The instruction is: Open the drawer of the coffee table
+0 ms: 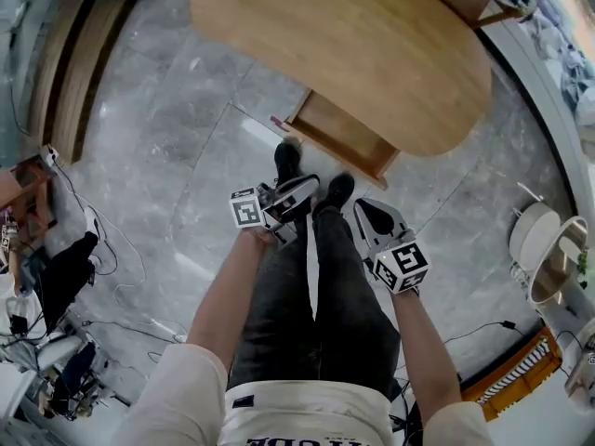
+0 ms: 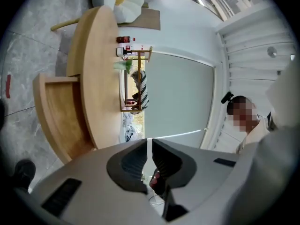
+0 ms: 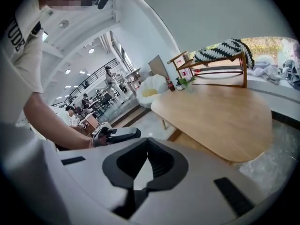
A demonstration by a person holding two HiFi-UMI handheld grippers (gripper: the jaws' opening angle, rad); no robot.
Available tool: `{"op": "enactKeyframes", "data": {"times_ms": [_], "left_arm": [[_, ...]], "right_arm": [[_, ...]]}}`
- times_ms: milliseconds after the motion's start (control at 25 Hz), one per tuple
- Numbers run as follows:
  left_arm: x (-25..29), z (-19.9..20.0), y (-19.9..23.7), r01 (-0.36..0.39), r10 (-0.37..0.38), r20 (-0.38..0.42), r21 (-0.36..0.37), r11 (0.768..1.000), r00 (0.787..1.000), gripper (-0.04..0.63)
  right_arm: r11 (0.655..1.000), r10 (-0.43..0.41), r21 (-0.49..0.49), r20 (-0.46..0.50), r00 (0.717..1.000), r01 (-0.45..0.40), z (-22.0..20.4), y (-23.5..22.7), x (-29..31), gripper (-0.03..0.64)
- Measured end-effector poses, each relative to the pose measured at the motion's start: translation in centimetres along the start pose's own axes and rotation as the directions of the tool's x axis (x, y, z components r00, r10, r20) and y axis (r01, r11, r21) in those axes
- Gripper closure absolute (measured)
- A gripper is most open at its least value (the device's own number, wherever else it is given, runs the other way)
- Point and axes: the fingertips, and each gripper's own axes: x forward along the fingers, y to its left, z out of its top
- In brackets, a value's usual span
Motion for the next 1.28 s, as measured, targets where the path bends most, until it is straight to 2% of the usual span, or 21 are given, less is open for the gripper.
{"op": "enactKeyframes", "data": {"times_ms": [160, 320, 560, 800, 1040, 1280], "left_arm": [[1.7, -0.7, -7.7, 0.023, -0.021, -0.044, 0.042, 0.999, 0.999, 0.557], [3.1, -0.8, -14.8, 0.044, -0.04, -0.046, 0.094, 0.995, 0.998, 0.566], [4.6, -1.7, -24.0, 0.116, -0.096, -0.114, 0.186, 0.976, 0.989, 0.574], [3.3, -3.1, -29.4, 0.127, -0.076, -0.178, 0.293, 0.947, 0.981, 0.575], [-0.2, -5.5, -34.5, 0.198, -0.104, -0.264, 0.361, 0.911, 0.959, 0.575], [-5.5, -8.3, -37.6, 0.254, -0.073, -0.389, 0.439, 0.862, 0.918, 0.575]], "right_arm": [[1.0, -0.008, 0.013, 0.043, 0.999, 0.008, 3.2, 2.1, -4.4, 0.599], [1.0, -0.013, 0.015, 0.086, 0.996, 0.012, 6.4, 3.8, -8.7, 0.599], [0.998, -0.049, -0.031, 0.157, 0.986, 0.055, 10.5, 5.2, -13.3, 0.6], [0.993, -0.107, -0.022, 0.237, 0.966, 0.115, 12.7, 7.7, -16.7, 0.599], [0.987, -0.153, -0.01, 0.292, 0.944, 0.163, 11.8, 13.1, -19.0, 0.599], [0.979, -0.18, -0.027, 0.337, 0.924, 0.2, 10.1, 20.1, -19.8, 0.599]]}}
